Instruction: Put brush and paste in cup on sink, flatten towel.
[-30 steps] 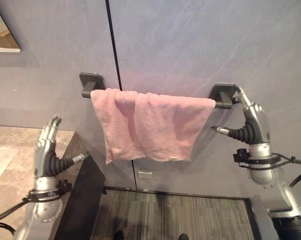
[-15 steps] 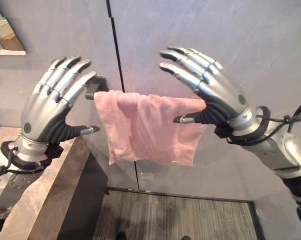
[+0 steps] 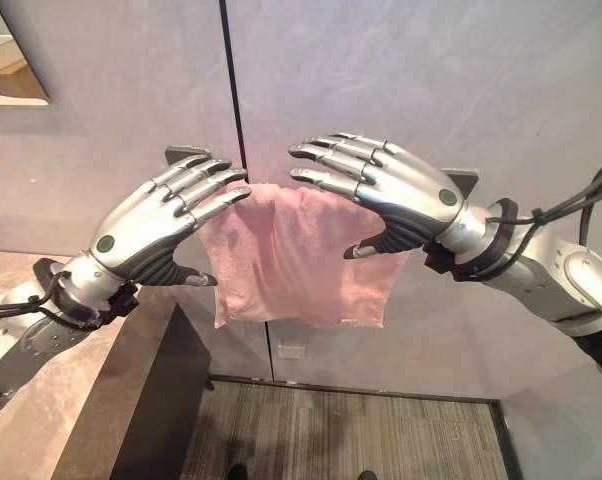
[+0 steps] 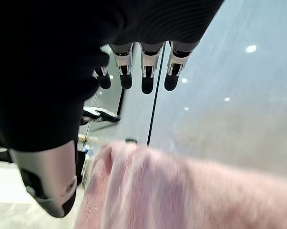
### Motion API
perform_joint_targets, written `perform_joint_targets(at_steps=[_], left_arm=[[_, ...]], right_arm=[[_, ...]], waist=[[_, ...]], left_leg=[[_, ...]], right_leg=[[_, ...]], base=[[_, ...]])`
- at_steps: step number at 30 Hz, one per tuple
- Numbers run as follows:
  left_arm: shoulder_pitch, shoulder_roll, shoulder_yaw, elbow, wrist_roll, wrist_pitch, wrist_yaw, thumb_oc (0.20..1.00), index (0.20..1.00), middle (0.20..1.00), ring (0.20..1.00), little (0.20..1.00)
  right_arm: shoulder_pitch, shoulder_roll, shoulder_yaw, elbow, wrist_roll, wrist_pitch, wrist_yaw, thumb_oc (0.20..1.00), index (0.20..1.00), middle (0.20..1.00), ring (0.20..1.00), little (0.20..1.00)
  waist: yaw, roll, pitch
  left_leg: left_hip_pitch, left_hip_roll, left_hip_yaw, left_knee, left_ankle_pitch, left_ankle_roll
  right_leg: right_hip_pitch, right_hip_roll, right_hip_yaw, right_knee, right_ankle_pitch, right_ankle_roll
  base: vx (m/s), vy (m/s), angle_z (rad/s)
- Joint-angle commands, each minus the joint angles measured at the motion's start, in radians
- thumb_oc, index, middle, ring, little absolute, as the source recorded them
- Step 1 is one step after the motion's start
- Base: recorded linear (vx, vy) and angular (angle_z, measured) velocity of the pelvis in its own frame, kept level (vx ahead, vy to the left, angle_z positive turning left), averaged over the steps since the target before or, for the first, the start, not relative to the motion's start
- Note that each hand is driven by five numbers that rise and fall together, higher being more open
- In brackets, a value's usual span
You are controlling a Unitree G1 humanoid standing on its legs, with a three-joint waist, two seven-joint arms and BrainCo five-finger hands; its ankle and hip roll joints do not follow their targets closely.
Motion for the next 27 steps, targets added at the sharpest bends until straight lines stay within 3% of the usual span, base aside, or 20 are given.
perform_joint_targets(at_steps=[1,9,18,27], left_arm=[[-0.114,0.061,-0.035,0.024,-0.057,0.003,-0.009,1.000,1.000,1.000,1.000,1.000],[-0.204,-0.007,-0.112,0.104,-0.065,0.024,-0.032,1.000,1.000,1.000,1.000,1.000],[-0.205,-0.061,-0.109,0.168,-0.040,0.050,-0.044,1.000,1.000,1.000,1.000,1.000],[-0.232,-0.038,-0.139,0.224,0.009,0.065,-0.069,1.000,1.000,1.000,1.000,1.000]], right_arm=[[-0.122,0.007,0.046,0.044,0.035,0.018,0.012,1.000,1.000,1.000,1.000,1.000],[-0.110,0.090,0.056,0.133,0.002,0.056,0.034,1.000,1.000,1.000,1.000,1.000],[-0.085,0.135,0.056,0.198,-0.027,0.071,0.053,1.000,1.000,1.000,1.000,1.000],[-0.112,0.151,0.108,0.255,-0.053,0.076,0.086,1.000,1.000,1.000,1.000,1.000]], waist=[[-0.014,-0.035,-0.010],[-0.022,-0.022,-0.004],[-0.022,-0.012,-0.003],[-0.022,-0.008,0.004]], left_leg=[[0.029,-0.037,0.047,0.001,-0.022,0.036],[0.038,-0.042,0.063,0.001,-0.030,0.042],[0.036,-0.040,0.070,0.001,-0.030,0.042],[0.034,-0.038,0.078,0.001,-0.029,0.039]], right_leg=[[0.056,-0.024,0.064,0.000,-0.034,0.051],[0.046,-0.028,0.088,-0.001,-0.034,0.053],[0.037,-0.029,0.098,-0.001,-0.035,0.052],[0.029,-0.028,0.106,-0.001,-0.034,0.052]], base=[[0.02,0.014,-0.05],[0.02,0.015,-0.09],[0.01,0.002,-0.07],[0.00,0.000,0.00]])
